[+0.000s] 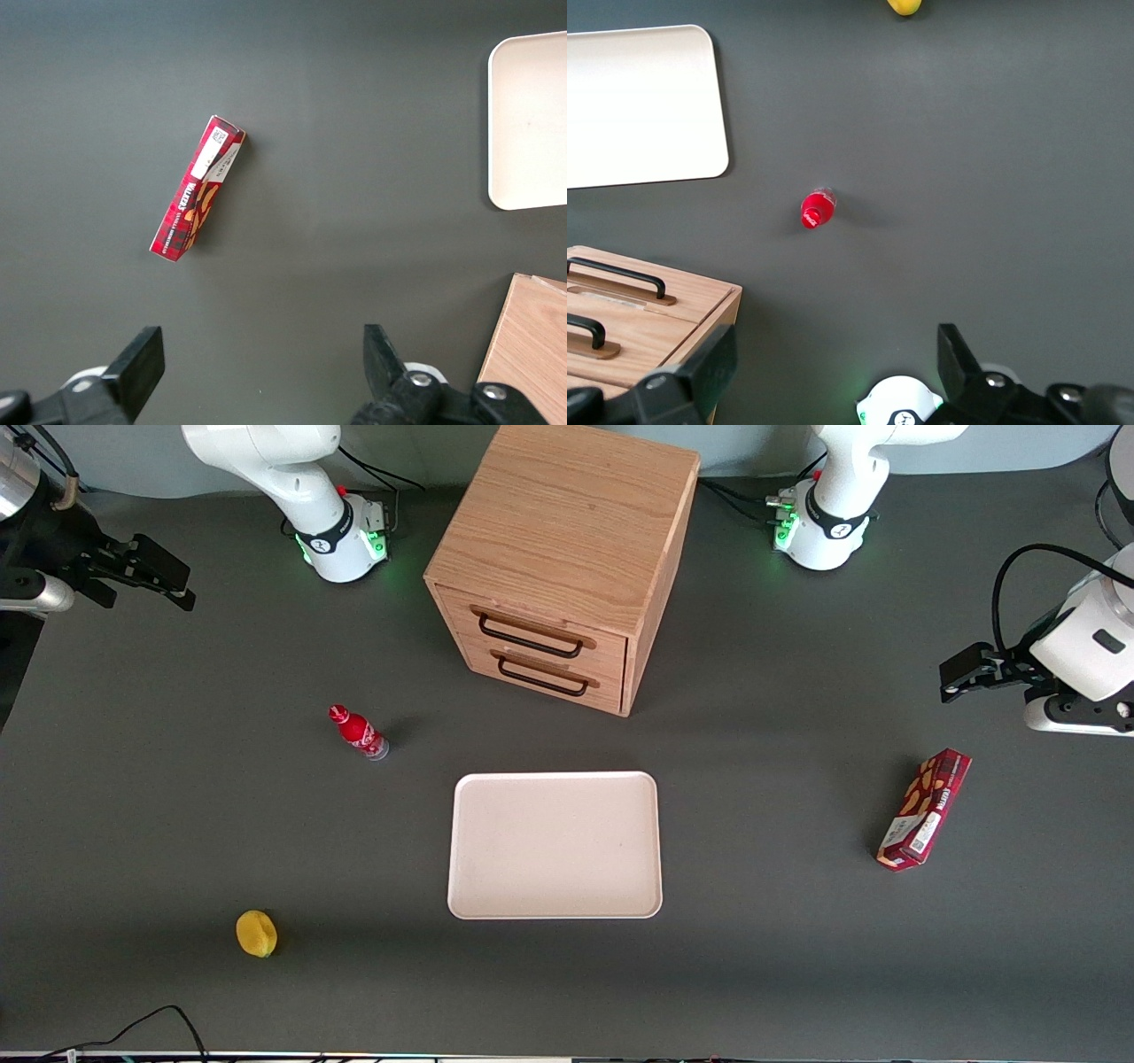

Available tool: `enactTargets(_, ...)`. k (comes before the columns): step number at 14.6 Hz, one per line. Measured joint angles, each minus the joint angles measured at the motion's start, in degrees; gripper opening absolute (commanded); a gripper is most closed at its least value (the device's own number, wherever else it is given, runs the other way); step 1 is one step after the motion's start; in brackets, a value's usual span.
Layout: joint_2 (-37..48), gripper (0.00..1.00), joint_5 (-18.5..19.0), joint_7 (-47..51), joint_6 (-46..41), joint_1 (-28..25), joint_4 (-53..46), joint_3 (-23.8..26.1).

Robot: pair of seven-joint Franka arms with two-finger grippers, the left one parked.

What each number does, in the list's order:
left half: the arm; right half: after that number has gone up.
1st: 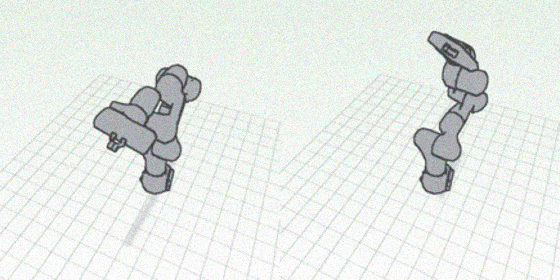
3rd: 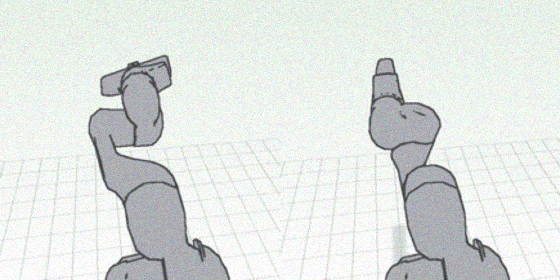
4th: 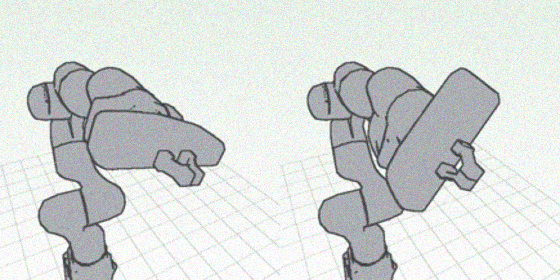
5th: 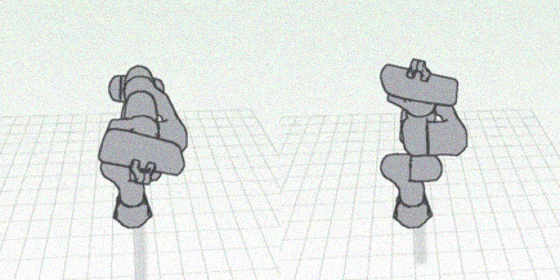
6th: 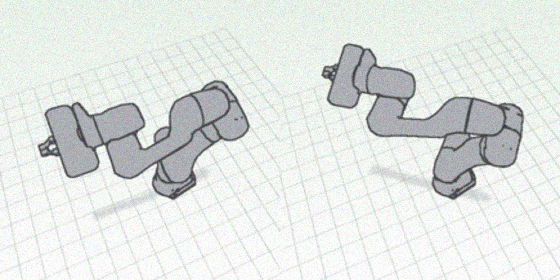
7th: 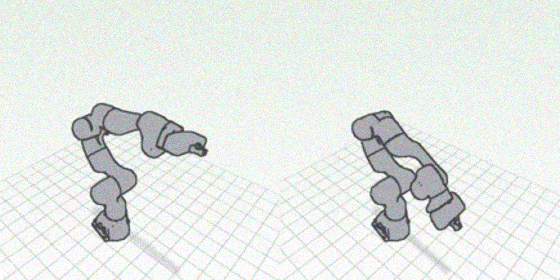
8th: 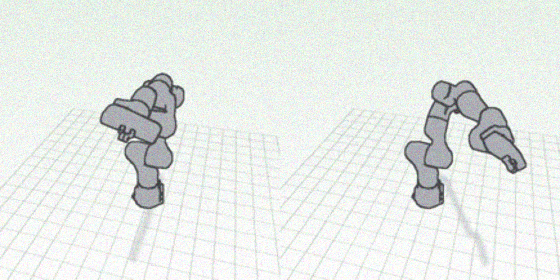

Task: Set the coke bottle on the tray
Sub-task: 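Move the right gripper down toward the small red Coca-Cola bottle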

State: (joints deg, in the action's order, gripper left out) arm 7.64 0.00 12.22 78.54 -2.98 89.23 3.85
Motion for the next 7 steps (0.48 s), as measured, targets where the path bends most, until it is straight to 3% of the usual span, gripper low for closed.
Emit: enactTargets(7, -0.9, 1.00, -1.0, 0.0, -0.6, 0.4, 1.1, 1.6)
